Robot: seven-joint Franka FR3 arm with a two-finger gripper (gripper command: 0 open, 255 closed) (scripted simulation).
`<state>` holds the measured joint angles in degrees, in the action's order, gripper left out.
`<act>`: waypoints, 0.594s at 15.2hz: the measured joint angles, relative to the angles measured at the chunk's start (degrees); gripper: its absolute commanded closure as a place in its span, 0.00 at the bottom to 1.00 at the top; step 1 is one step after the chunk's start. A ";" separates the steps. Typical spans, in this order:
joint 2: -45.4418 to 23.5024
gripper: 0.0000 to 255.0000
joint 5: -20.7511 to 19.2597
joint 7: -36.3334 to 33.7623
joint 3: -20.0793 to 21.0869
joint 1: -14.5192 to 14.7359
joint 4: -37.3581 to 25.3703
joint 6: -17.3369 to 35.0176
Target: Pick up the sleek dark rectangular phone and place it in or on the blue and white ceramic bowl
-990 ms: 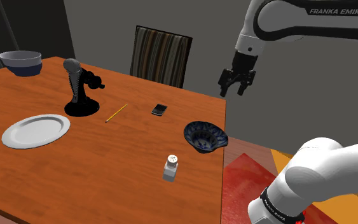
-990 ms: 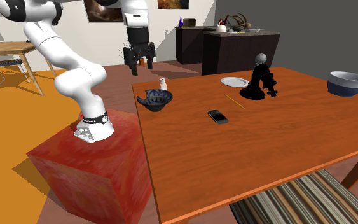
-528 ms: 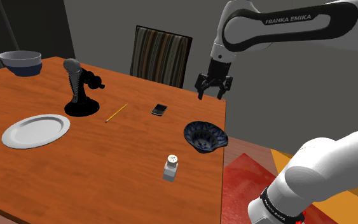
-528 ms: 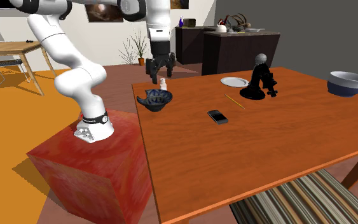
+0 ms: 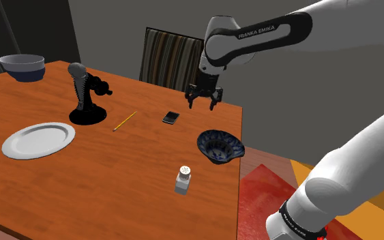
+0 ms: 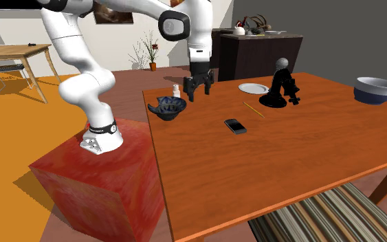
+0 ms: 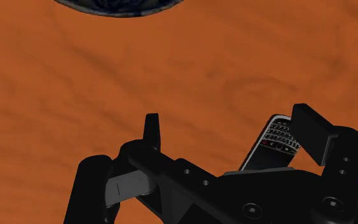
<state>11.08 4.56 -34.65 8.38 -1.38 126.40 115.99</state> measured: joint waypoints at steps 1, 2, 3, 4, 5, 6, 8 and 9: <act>-2.09 0.00 -0.19 -1.43 0.28 -0.07 -1.21 0.95; -4.06 0.00 -0.39 -2.86 0.52 -0.11 -2.72 1.46; -5.94 0.00 -0.61 -4.00 0.58 -0.25 -3.65 2.45; -8.12 0.00 -0.92 -5.41 0.74 -0.26 -5.35 2.99; -10.49 0.00 -1.27 -7.11 1.02 -0.11 -7.05 3.75; -12.81 0.00 -1.63 -8.58 1.12 -0.03 -8.87 4.31; -17.72 0.00 -2.42 -11.31 1.09 0.16 -12.89 5.30; -20.22 0.00 -2.82 -12.51 0.95 0.23 -15.33 5.40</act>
<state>-9.13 1.74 -47.16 9.33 -1.15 111.07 121.39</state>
